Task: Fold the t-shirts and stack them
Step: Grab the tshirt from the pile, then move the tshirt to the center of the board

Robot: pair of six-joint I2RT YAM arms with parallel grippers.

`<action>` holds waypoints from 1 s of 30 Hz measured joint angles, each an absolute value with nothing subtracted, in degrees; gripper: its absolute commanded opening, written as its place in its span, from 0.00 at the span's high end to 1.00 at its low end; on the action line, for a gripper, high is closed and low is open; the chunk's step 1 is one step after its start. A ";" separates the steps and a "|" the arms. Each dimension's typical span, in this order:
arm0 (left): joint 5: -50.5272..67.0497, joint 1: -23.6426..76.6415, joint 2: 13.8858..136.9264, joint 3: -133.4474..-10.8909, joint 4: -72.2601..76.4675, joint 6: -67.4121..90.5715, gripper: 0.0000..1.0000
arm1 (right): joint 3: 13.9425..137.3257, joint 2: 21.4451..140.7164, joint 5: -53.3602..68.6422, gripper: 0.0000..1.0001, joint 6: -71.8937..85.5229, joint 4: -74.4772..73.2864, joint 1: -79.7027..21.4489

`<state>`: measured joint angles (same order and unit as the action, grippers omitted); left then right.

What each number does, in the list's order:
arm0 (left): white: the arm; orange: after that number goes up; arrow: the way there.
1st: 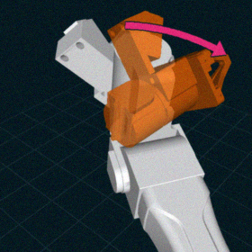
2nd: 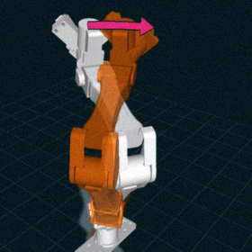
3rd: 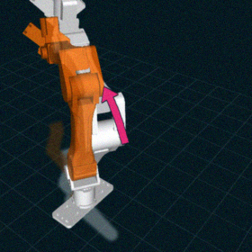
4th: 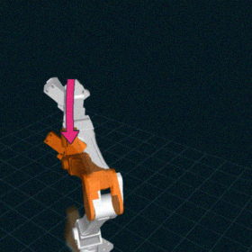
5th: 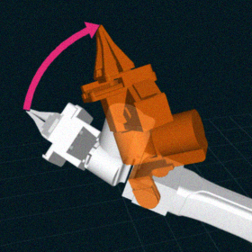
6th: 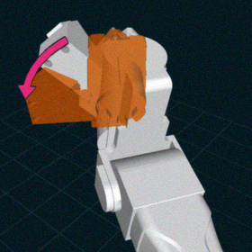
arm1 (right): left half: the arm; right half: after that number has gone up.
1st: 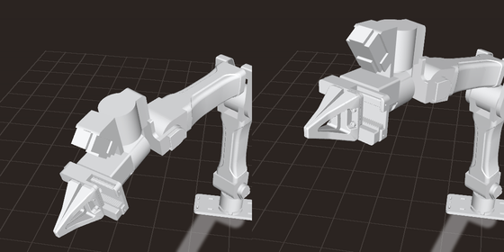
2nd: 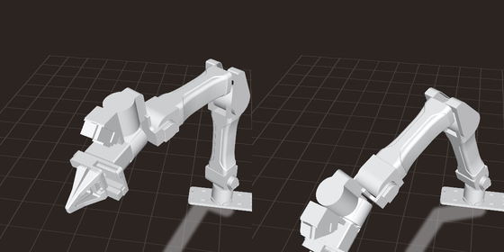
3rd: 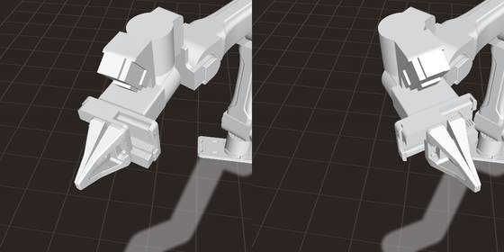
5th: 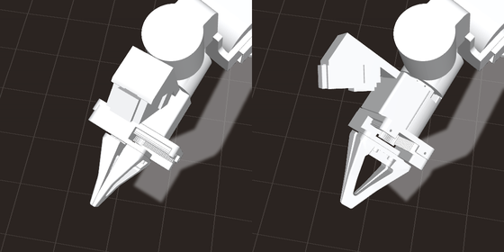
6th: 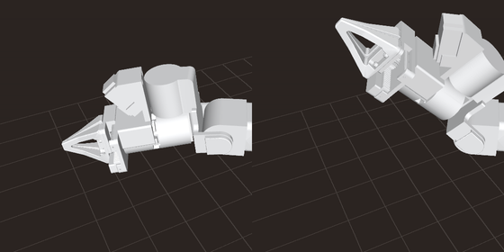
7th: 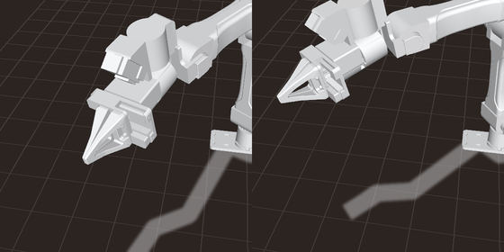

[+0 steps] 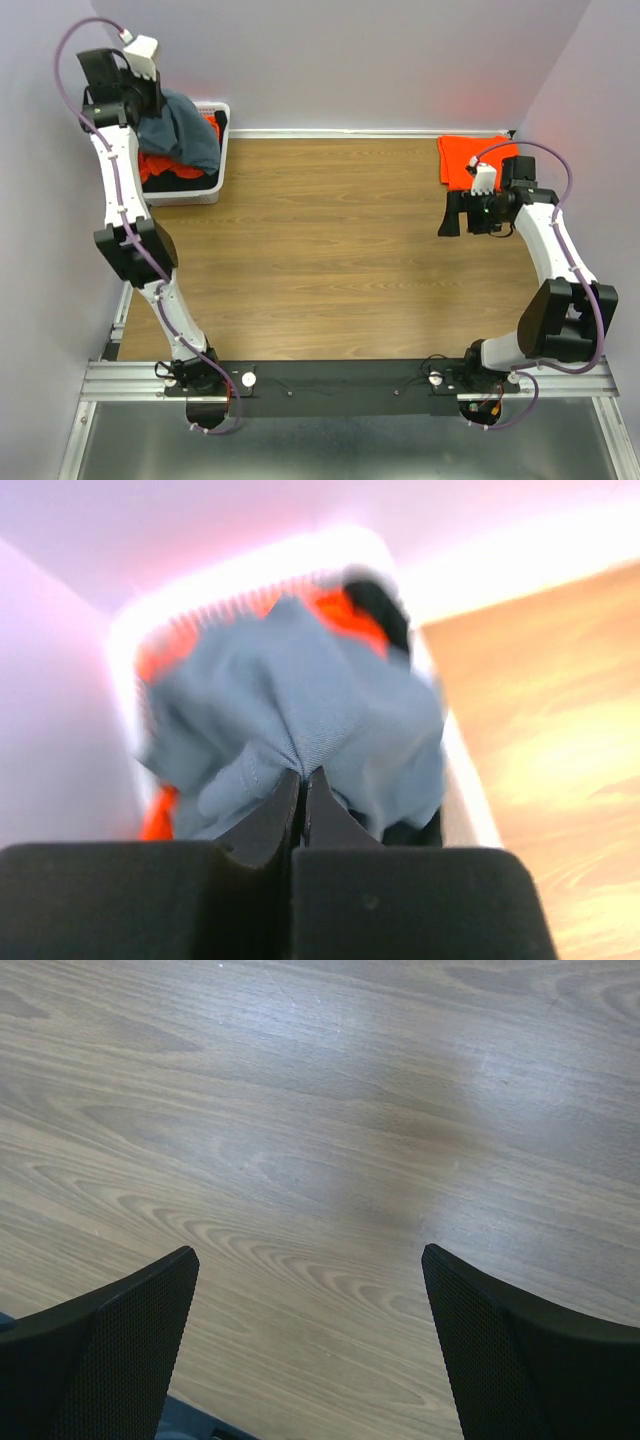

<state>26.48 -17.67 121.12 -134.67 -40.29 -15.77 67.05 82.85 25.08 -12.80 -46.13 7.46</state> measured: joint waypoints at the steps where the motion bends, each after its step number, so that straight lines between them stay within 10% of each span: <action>1: 27.38 -17.67 118.72 -134.98 -39.31 -15.11 1.00 | 67.26 82.83 25.08 0.00 -12.67 -46.13 7.46; 21: 44.34 -2.68 95.09 -138.52 -14.55 8.29 1.00 | 68.73 81.21 25.10 0.00 -11.33 -46.33 7.46; 23: 47.00 -1.10 93.93 -134.93 -12.38 10.61 0.13 | 68.73 81.06 25.10 0.00 -11.31 -46.33 7.46; 24: 48.56 -0.64 92.90 -131.44 -11.00 10.81 0.01 | 68.73 80.93 25.08 0.00 -11.31 -46.37 7.46; 30: 50.94 -4.05 85.76 -106.41 -18.15 2.98 0.02 | 68.71 78.56 24.77 0.00 -11.42 -46.65 7.46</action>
